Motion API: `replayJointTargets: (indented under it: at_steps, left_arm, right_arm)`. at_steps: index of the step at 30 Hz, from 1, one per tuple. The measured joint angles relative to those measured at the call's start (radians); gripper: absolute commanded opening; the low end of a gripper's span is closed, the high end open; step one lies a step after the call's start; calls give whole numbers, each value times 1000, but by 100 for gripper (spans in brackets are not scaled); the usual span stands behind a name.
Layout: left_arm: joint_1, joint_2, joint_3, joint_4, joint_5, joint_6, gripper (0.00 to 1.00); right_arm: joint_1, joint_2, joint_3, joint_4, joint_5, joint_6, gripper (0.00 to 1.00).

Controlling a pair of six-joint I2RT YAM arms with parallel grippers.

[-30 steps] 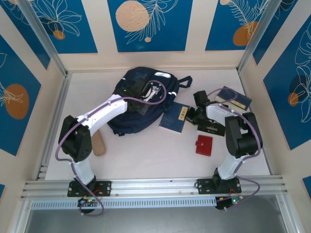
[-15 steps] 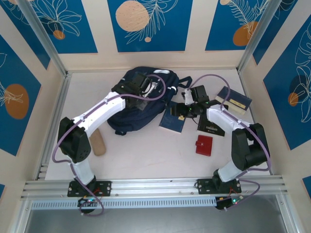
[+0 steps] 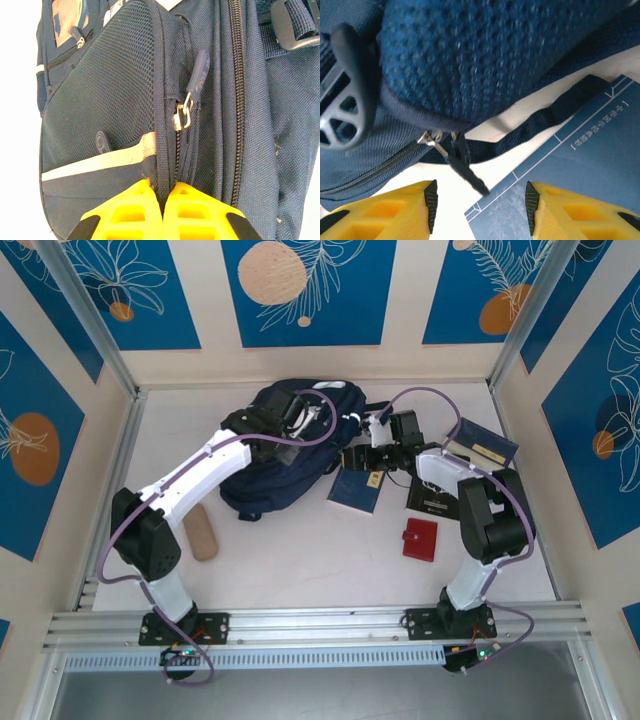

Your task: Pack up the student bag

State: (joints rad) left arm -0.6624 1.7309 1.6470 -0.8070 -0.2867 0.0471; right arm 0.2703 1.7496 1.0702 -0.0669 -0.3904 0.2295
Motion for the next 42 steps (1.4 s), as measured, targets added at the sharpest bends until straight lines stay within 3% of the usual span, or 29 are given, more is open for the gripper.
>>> replayJointTargets:
  at_steps: [5,14,19,26,40,42]
  left_arm:
    - [0,0,2,-2,0,0,0]
    - [0,0,5,-3,1,-1,0]
    - [0,0,6,-3,1,-4,0]
    - [-1,20,50,-29,0,-45,0]
    - [-4,152,149,-51,74,-207,0]
    - [-4,154,149,-53,98,-220,17]
  right_arm:
    - [-7,42,23,10,-51,-26,34]
    - [-16,40,12,31,-116,-49,1]
    - [-17,24,-3,28,-121,-58,0]
    - [18,-88,-76,18,-35,-58,0]
    - [319,-238,-223,18,131,-38,0]
    - [318,-271,-268,51,157,-17,0]
